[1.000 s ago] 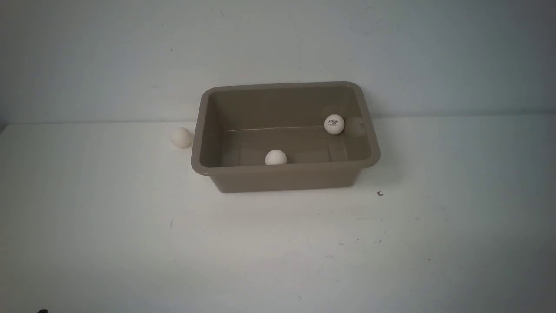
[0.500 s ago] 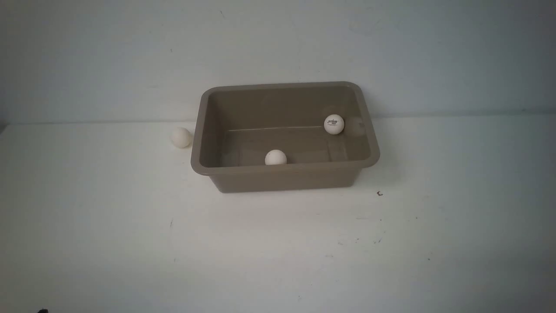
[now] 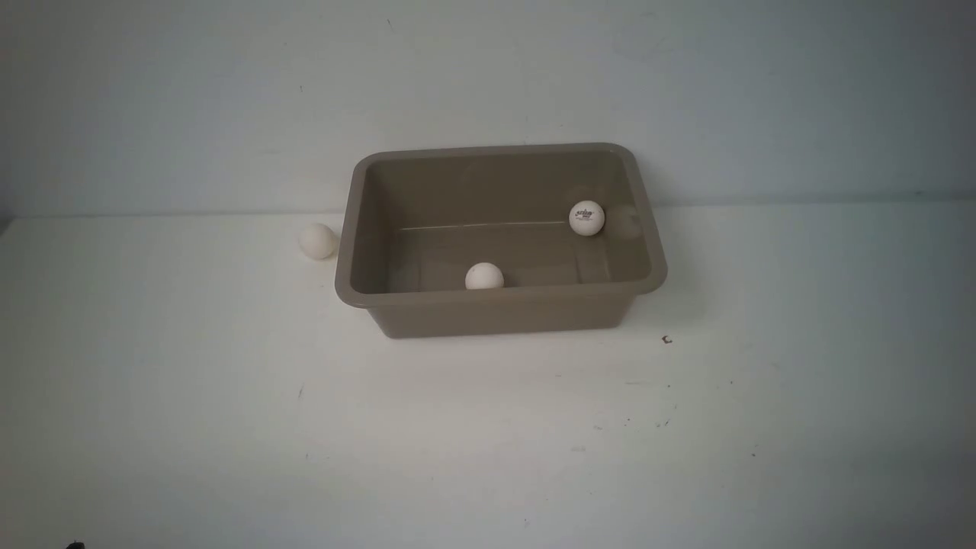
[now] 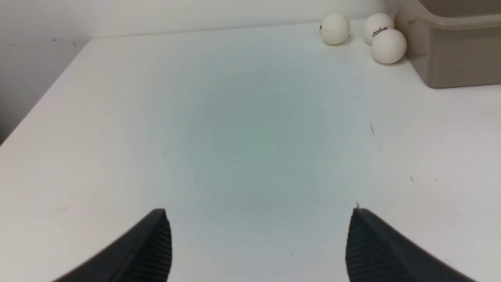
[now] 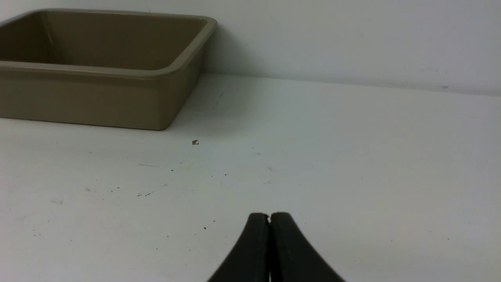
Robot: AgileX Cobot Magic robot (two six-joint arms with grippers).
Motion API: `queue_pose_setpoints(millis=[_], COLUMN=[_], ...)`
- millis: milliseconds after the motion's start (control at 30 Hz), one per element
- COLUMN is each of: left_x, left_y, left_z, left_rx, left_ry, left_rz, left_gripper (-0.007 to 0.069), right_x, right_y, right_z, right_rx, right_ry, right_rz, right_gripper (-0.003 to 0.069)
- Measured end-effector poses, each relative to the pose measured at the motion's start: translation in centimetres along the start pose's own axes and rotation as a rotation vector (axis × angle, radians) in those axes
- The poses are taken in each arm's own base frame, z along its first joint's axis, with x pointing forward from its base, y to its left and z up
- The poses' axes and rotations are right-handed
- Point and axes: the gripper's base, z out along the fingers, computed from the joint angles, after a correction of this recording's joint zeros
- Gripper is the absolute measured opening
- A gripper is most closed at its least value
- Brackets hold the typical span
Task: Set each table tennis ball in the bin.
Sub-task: Use the left arm to clamp the table tennis ball closest to it
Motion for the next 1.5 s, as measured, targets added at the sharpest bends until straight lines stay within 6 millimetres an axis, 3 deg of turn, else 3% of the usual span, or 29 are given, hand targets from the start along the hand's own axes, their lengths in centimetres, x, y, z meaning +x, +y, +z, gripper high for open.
queue_pose_setpoints(millis=[1500], left_x=[0.01], left_y=[0.12], left_z=[0.0], left_rx=[-0.013], left_ry=[0.002], left_rz=[0.042], left_gripper=[0.0541], right_x=[0.0], right_y=[-0.01], right_z=[0.0], right_rx=[0.001], right_ry=[0.0], right_rz=[0.0], right_gripper=[-0.0018])
